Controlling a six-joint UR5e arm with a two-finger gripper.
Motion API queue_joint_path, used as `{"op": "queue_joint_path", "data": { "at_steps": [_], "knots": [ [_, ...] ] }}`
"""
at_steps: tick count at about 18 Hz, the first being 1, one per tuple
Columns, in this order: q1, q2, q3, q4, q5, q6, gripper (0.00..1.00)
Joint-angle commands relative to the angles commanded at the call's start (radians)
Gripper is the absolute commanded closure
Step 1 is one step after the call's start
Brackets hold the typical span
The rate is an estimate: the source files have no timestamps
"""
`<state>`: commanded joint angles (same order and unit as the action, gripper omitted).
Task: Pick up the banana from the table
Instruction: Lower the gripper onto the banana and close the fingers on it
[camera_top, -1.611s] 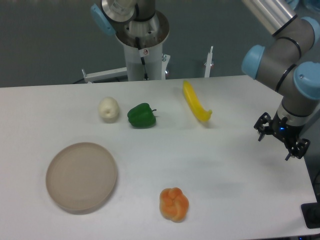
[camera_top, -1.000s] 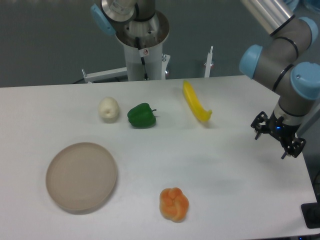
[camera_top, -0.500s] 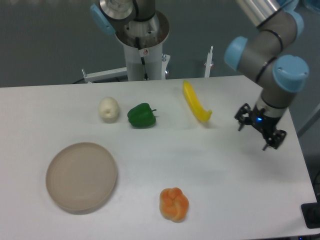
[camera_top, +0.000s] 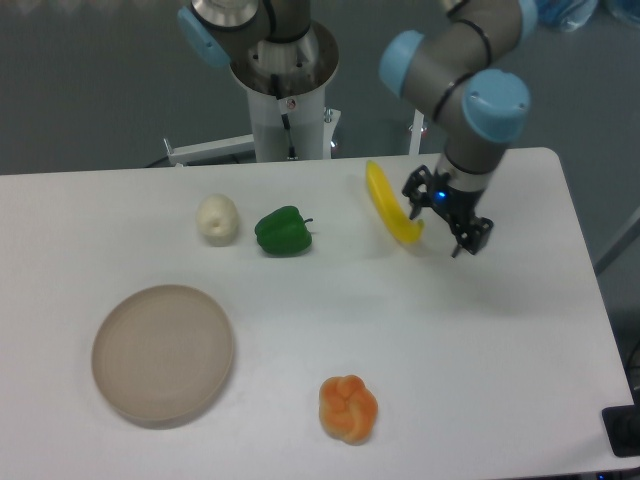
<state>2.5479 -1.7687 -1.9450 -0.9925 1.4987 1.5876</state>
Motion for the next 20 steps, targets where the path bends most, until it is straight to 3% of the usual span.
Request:
{"op": "queue_joint_path", "data": {
  "at_steps": [4,18,20],
  "knots": [
    [0.006,-0.003,-0.005,0.002,0.023,0.066,0.00],
    [0.002,-0.089,-0.020,0.038,0.080,0.087,0.00],
    [0.002,-0.100,-0.025,0.038,0.080,0.083,0.09]
  ]
}}
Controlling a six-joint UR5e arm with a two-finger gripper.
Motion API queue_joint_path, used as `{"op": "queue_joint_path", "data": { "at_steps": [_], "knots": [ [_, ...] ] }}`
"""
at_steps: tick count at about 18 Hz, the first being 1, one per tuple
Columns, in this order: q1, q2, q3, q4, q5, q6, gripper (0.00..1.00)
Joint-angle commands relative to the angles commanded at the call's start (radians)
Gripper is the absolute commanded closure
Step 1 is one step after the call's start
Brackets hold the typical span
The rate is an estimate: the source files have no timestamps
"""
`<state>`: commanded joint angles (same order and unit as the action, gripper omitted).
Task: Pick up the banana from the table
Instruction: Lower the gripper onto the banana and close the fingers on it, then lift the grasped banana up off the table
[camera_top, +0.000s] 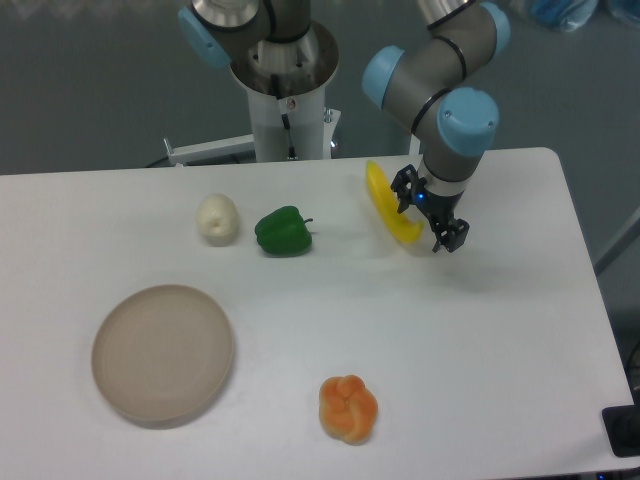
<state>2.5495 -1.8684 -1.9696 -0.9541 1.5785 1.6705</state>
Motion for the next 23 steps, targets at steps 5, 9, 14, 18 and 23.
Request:
{"op": "queue_joint_path", "data": {
  "at_steps": [5,9,14,18,23],
  "knots": [
    [-0.011,-0.002,0.011,0.000,0.000,0.000,0.70],
    [-0.009,0.002,0.026,-0.005,0.006,-0.003,0.90],
    [-0.011,0.014,0.101,-0.092,0.057,-0.002,0.95],
    [-0.011,0.017,0.285,-0.283,0.051,-0.023,0.95],
    [-0.017,0.008,0.455,-0.393,0.019,-0.118,0.95]
  ]
}}
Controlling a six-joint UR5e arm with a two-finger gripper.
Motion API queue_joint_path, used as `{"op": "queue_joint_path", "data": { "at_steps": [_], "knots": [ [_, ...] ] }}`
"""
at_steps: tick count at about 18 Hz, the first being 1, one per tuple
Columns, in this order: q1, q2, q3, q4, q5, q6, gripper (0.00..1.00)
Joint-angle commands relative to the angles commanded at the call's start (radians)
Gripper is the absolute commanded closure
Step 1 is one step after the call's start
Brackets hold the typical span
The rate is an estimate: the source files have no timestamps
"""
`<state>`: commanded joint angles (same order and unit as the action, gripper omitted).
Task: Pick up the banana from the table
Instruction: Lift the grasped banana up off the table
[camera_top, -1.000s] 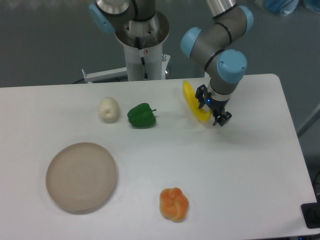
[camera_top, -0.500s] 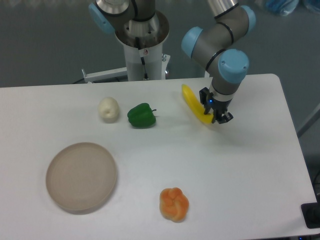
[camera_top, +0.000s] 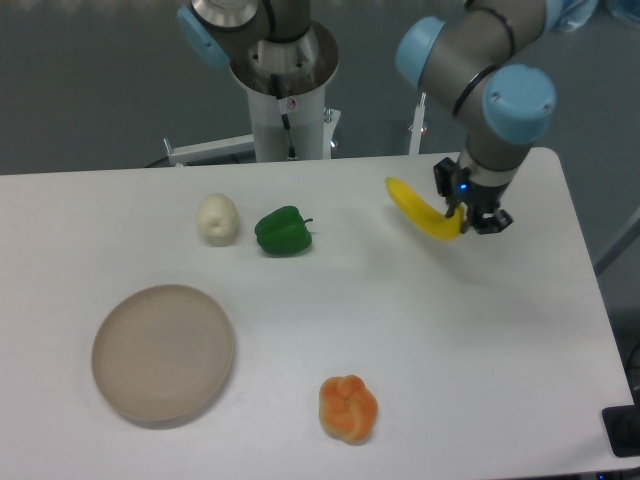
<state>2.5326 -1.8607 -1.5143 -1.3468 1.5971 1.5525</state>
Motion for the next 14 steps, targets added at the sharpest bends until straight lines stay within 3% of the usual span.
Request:
{"op": "queue_joint_path", "data": {
  "at_steps": [9,14],
  "knots": [
    [-0.017,-0.055,0.150,-0.008,-0.028,-0.003,0.96],
    [-0.026,-0.080,0.190,-0.012,-0.057,-0.005,0.97]
  ]
}}
